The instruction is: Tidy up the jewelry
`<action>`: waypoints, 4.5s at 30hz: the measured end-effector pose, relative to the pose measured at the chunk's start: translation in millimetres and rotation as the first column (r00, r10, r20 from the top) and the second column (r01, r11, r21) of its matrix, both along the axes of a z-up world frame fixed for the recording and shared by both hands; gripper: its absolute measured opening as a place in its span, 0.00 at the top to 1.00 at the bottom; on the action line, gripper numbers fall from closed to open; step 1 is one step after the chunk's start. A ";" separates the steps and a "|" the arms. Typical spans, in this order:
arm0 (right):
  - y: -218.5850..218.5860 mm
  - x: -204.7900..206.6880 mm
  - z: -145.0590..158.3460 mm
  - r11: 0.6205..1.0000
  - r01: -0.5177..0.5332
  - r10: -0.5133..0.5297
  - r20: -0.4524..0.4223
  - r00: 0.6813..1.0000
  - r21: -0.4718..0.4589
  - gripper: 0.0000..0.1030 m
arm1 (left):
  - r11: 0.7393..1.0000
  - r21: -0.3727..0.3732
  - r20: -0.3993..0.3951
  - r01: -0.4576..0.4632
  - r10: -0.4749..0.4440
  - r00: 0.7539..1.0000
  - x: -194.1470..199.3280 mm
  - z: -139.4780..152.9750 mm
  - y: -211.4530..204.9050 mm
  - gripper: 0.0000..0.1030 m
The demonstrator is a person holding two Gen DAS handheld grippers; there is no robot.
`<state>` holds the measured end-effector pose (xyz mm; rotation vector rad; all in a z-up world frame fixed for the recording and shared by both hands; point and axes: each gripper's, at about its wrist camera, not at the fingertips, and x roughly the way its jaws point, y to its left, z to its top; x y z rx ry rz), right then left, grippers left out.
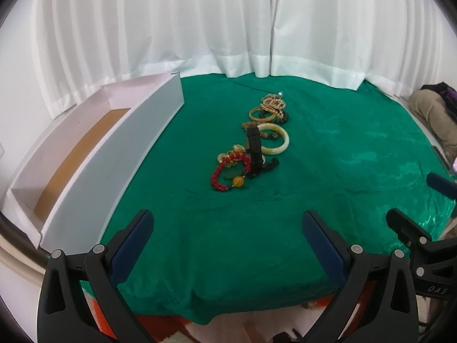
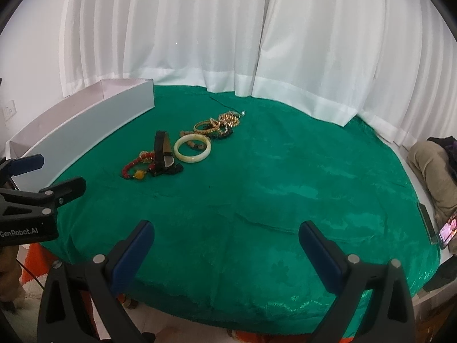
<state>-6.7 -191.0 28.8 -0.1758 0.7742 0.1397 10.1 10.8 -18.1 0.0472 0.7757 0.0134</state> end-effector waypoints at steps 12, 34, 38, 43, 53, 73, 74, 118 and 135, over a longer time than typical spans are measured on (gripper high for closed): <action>-2.9 1.0 -1.2 1.000 -0.015 0.016 -0.023 1.000 0.015 0.00 | 0.997 -0.025 -0.025 0.067 -0.068 0.997 2.5 0.5 -7.9 0.00; -4.6 5.8 -8.6 1.000 0.004 -0.002 -0.067 0.998 0.026 0.00 | 0.997 -0.053 0.004 0.060 -0.060 0.998 0.9 2.8 -5.1 0.00; -4.4 5.9 -8.6 1.000 0.005 -0.003 -0.069 0.998 0.026 0.00 | 0.997 -0.052 0.006 0.063 -0.063 0.998 0.8 3.3 -6.7 0.00; -4.0 5.1 -8.1 1.000 0.005 -0.003 -0.068 0.998 0.027 0.00 | 0.997 -0.057 -0.003 0.059 -0.059 0.998 1.3 2.0 -5.9 0.00; -3.2 5.0 -8.3 1.000 0.006 -0.004 -0.071 0.997 0.027 0.00 | 0.997 -0.058 -0.004 0.060 -0.060 0.998 1.0 2.7 -6.5 0.00; -0.7 3.4 -11.3 0.999 0.005 -0.003 -0.077 0.997 0.033 0.00 | 0.997 -0.056 -0.013 0.056 -0.057 0.998 0.0 -1.8 -7.8 0.00; -1.3 4.7 -11.3 0.999 0.005 -0.002 -0.078 0.997 0.035 0.00 | 0.997 -0.056 -0.014 0.056 -0.057 0.998 0.2 -2.2 -7.7 0.00; -17.8 31.7 -48.6 0.993 0.041 -0.016 -0.210 0.978 0.111 0.00 | 0.982 -0.115 -0.142 0.147 -0.163 0.976 160.1 -37.8 -16.1 0.09; -32.0 43.3 -44.0 0.985 0.052 -0.021 -0.187 0.982 0.162 0.00 | 0.928 -0.361 -0.114 0.094 -0.143 0.983 161.4 9.0 42.9 0.84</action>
